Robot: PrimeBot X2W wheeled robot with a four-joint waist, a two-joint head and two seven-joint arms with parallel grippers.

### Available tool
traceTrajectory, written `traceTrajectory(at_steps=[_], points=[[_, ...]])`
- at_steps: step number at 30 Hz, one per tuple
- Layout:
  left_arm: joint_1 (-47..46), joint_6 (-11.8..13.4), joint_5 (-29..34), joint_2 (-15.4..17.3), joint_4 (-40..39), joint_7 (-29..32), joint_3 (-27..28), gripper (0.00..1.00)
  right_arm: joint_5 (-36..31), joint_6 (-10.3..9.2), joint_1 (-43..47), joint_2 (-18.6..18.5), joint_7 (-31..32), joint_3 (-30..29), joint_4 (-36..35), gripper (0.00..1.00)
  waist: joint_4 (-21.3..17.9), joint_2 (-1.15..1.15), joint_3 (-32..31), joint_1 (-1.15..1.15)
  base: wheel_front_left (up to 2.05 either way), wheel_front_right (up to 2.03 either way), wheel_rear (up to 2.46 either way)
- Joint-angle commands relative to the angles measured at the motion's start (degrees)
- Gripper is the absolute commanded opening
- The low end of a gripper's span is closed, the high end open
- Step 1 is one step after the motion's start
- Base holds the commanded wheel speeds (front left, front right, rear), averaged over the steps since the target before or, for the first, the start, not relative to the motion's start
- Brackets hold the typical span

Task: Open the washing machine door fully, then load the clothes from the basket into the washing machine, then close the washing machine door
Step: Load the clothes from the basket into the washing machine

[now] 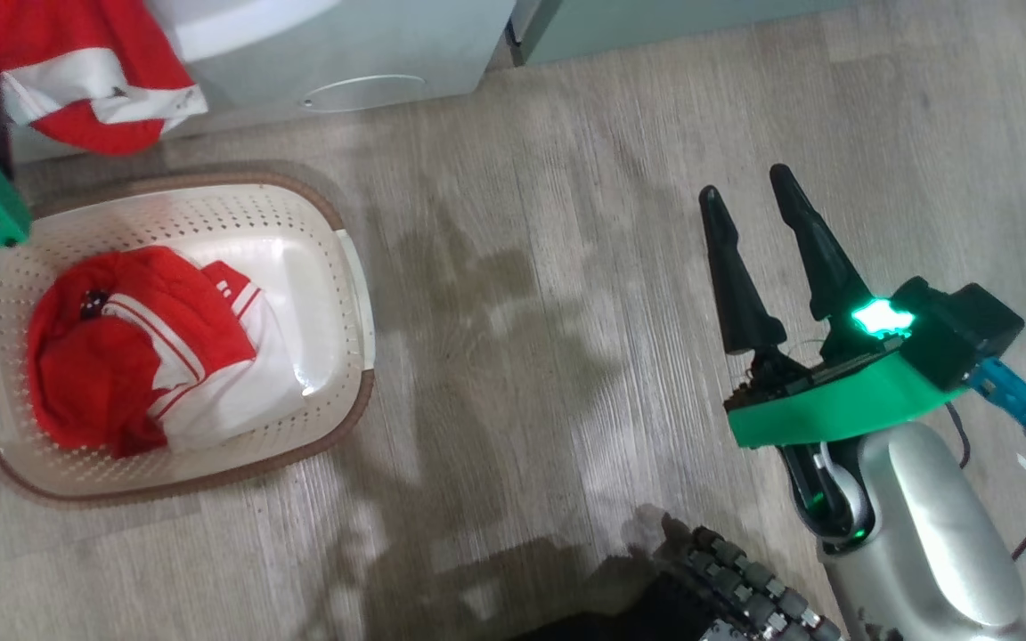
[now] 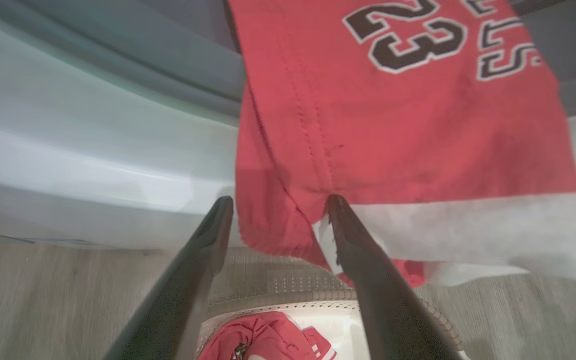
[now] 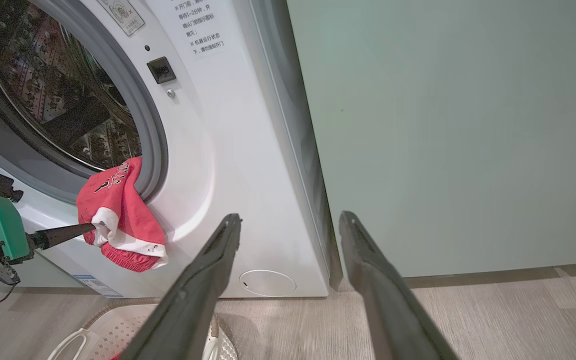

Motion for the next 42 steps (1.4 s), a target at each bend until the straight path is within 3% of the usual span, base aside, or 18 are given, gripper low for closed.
traceTrajectory(at_steps=[1,8,9,10,11,19,27,35,42], points=[[-2.41,-0.21,0.63,3.90,-0.45,-0.61,1.27,1.00,0.66,0.00,-0.72,-0.08,-0.37,1.44,-1.90,1.00,-0.44,0.00,0.50,0.00,0.00,0.00,0.00],[-6.26,-1.74,0.98,4.61,3.18,-0.46,-0.71,1.00,1.26,0.00,-1.10,-0.08,-0.37,2.35,-1.82,1.00,-1.15,0.00,1.07,0.00,0.00,0.00,0.00],[-6.57,-2.07,0.74,4.34,3.38,-0.32,-1.07,0.91,1.33,0.00,-1.07,-0.08,-0.37,2.29,-1.78,1.00,-1.13,0.00,1.02,0.00,0.00,0.00,0.00],[-6.78,-2.37,0.62,4.24,3.51,-0.24,-1.53,0.40,1.43,0.00,-1.04,-0.08,-0.37,2.25,-1.73,1.00,-1.12,0.00,0.96,0.00,0.00,0.00,0.00],[-6.89,-2.63,0.35,4.10,3.71,0.06,-1.93,0.00,1.53,0.00,-1.02,-0.08,-0.37,2.22,-1.68,1.00,-1.10,0.00,0.85,0.00,0.00,0.00,0.00],[-6.98,-3.41,-2.17,3.45,2.79,4.30,-4.55,0.00,2.05,0.00,-0.39,-0.08,-0.37,1.92,-1.10,1.00,-0.07,0.00,-0.89,0.00,0.00,0.00,0.00],[-9.87,-3.53,-6.30,5.69,-8.64,10.23,-5.69,0.00,2.92,0.00,-0.36,-0.08,-0.37,2.08,-1.50,1.00,0.28,0.00,-0.98,0.00,0.00,0.00,0.00],[-17.64,-0.69,-7.18,9.96,-13.84,16.14,-3.34,0.00,6.62,0.00,-1.74,-0.08,-0.37,4.49,-3.55,1.00,-4.65,0.00,3.41,0.00,0.00,0.00,0.00],[-24.19,2.11,-5.24,13.39,-12.60,15.87,-2.37,0.00,10.39,0.00,-1.67,-0.08,-0.37,6.32,-5.65,1.00,-9.83,0.00,8.31,0.00,0.00,0.00,0.00]])
